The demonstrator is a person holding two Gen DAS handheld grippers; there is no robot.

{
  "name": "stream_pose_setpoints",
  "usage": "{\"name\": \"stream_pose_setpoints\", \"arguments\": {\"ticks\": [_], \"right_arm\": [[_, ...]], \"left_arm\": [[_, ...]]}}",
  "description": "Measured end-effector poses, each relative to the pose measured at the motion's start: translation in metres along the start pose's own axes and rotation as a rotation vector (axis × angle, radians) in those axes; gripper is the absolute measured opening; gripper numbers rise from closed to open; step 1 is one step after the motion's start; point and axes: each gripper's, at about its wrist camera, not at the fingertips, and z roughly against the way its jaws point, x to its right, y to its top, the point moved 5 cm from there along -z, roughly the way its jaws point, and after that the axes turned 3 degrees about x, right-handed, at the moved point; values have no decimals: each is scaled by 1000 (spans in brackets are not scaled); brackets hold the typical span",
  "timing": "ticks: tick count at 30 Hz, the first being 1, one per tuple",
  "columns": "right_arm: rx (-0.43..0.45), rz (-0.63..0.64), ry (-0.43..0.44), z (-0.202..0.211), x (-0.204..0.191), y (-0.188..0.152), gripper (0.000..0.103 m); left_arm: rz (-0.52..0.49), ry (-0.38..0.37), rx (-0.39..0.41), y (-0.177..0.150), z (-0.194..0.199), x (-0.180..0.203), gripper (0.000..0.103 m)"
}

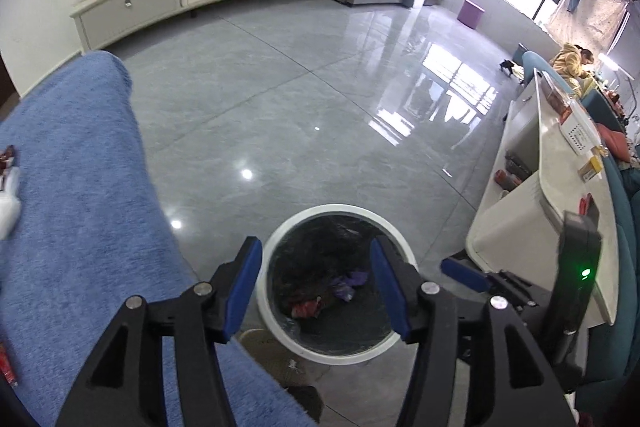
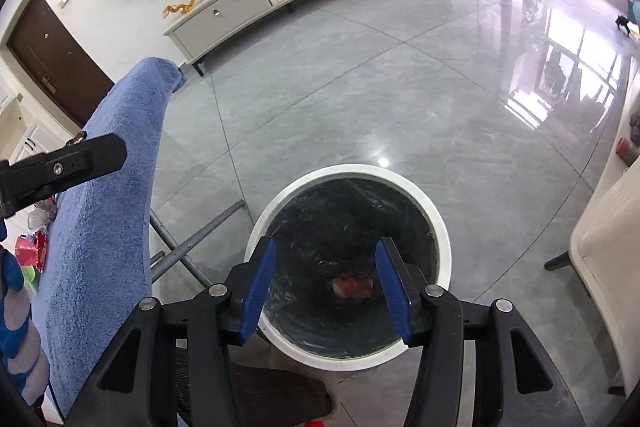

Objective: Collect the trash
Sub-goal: 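Carry both items to the white bin and open both tools to drop them, then move both tools back from the bin to the wrapper pile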

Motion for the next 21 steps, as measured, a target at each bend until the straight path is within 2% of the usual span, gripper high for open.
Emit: {"name": "stream_pose_setpoints", "arguments": {"ticks": [12, 21], "right_arm": [[78, 68, 15, 41, -39, 8, 52], [131, 160, 31, 73, -84, 14, 52]], "left_arm": [[-11, 156, 155, -13, 72, -36, 55], [36, 254, 272, -25, 129, -69, 56]]}}
